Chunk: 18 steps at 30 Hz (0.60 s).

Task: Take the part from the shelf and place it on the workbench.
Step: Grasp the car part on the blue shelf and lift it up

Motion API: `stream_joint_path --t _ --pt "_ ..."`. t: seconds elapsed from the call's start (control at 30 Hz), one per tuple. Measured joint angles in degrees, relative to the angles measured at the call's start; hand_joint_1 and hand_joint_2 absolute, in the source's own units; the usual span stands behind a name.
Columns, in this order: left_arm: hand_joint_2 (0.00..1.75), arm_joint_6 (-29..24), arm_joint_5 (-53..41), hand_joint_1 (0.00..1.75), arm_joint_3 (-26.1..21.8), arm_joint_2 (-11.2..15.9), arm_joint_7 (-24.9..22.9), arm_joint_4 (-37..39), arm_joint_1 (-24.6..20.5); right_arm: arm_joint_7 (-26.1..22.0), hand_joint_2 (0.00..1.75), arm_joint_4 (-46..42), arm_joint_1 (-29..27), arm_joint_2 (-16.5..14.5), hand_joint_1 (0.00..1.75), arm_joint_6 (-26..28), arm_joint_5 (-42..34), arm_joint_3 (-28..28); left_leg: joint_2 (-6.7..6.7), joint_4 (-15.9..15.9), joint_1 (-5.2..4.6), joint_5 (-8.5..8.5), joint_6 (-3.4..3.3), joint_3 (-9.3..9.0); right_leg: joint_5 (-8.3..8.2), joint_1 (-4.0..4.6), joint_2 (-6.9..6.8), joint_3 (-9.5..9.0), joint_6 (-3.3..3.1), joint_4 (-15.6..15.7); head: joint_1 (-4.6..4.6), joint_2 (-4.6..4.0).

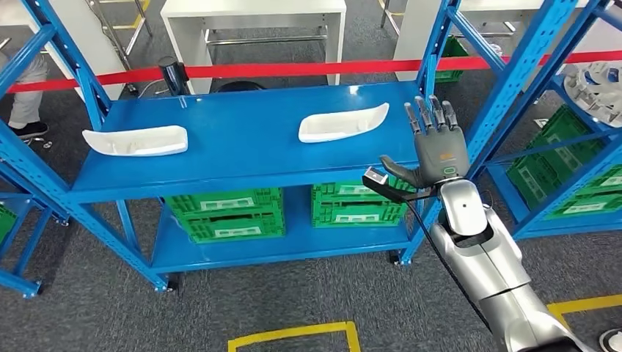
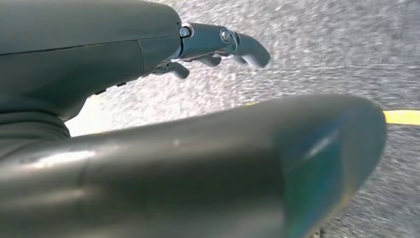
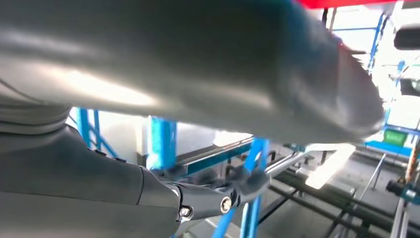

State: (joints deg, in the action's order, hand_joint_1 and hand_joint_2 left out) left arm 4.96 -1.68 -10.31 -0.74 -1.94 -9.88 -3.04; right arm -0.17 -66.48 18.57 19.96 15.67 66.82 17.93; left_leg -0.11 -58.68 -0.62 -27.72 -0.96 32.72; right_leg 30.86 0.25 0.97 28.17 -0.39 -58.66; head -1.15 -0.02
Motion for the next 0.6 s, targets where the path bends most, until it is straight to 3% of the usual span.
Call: stream_joint_path --t 0.07,0.13,0.2,0.27,0.3,0.33,0.4,0.43,0.47,0.53,0.6 --pt "0.00 0.0 -0.1 0.00 0.0 -0.1 0.0 -0.1 -0.2 -0.3 0.00 -0.2 0.0 -0.3 0.00 -0.1 0.2 -0.2 -0.18 1.0 0.25 -0.44 -0.50 -1.59 -2.11 -0.04 -0.20 2.77 0.55 -4.5 -0.19 0.00" --pt "0.00 -0.1 -0.1 0.00 -0.1 -0.2 0.1 -0.1 -0.4 -0.6 0.00 -0.2 -0.1 -0.6 0.00 -0.2 0.3 -0.3 -0.34 2.3 0.39 -1.25 -0.79 -3.67 -3.23 -0.17 -0.46 8.18 1.08 -11.5 -0.45 0.00" --pt "0.00 -0.1 -0.1 0.00 -0.1 -0.2 0.0 -0.1 -0.3 -0.8 0.00 -0.1 -0.5 -1.1 0.00 -0.3 0.4 -0.3 -0.51 3.5 0.37 -2.44 -0.93 -6.18 -0.17 -0.26 -0.55 13.45 1.33 -15.6 -0.55 0.00" --pt "0.00 -0.2 -0.1 0.00 -0.2 -0.2 0.1 -0.1 -0.1 -1.3 0.00 0.1 -0.7 -1.6 0.00 -0.3 0.4 -0.3 -0.72 4.4 0.26 -4.00 -0.98 -9.09 3.49 -0.17 -0.60 16.52 1.07 -14.5 -0.57 0.00" --pt "0.00 -0.2 -0.1 0.00 -0.3 -0.2 0.1 -0.1 -0.1 -1.6 0.00 0.2 -0.7 -1.9 0.00 -0.3 0.4 -0.3 -0.78 4.8 0.14 -4.88 -0.98 -10.57 3.49 -0.02 -0.59 17.06 0.72 -12.0 -0.59 0.00" --pt "0.00 -0.2 -0.1 0.00 -0.3 -0.3 0.1 -0.1 0.0 -1.9 0.00 0.4 -0.7 -2.1 0.00 -0.3 0.4 -0.3 -0.82 5.2 0.07 -5.89 -0.98 -11.90 0.66 0.22 -0.61 17.14 0.14 -8.3 -0.60 0.00" --pt "0.00 -0.2 -0.1 0.00 -0.3 -0.5 0.1 0.0 0.0 -2.5 0.00 0.9 -0.7 -2.7 0.00 -0.3 0.4 -0.2 -0.91 5.7 -0.13 -8.17 -0.75 -14.27 -9.34 0.97 -0.53 16.63 -0.96 -0.8 -0.50 0.00" --pt "0.00 -0.2 -0.1 0.00 -0.4 -0.6 0.1 0.0 0.0 -2.7 0.00 1.1 -0.7 -2.9 0.00 -0.3 0.3 -0.2 -0.92 6.1 -0.20 -9.34 -0.66 -15.55 -13.29 1.32 -0.42 16.22 -1.26 1.4 -0.45 0.00" --pt "0.00 -0.2 -0.1 0.00 -0.4 -0.6 0.0 -0.1 -0.1 -3.0 0.00 1.2 -0.6 -3.1 0.00 -0.2 0.2 -0.2 -0.94 6.1 -0.31 -9.77 -0.44 -16.76 -14.62 1.48 -0.25 15.70 -1.36 2.2 -0.42 0.00" --pt "0.00 -0.2 -0.1 0.00 -0.4 -0.5 0.0 -0.3 -0.6 -3.6 0.00 1.3 0.1 -3.7 0.00 0.0 -0.1 -0.2 -0.83 3.4 -0.42 -8.40 0.12 -16.97 -13.08 1.37 0.00 14.19 -1.68 1.7 -0.42 0.01" --pt "0.00 -0.3 -0.1 0.00 -0.4 -0.6 0.0 -0.4 -1.2 -4.0 0.00 1.4 1.0 -4.5 0.00 -0.1 -0.4 -0.1 -0.58 -5.1 -0.37 -5.69 1.00 -12.16 -11.34 1.05 0.02 12.21 -2.34 1.6 -0.27 0.02"
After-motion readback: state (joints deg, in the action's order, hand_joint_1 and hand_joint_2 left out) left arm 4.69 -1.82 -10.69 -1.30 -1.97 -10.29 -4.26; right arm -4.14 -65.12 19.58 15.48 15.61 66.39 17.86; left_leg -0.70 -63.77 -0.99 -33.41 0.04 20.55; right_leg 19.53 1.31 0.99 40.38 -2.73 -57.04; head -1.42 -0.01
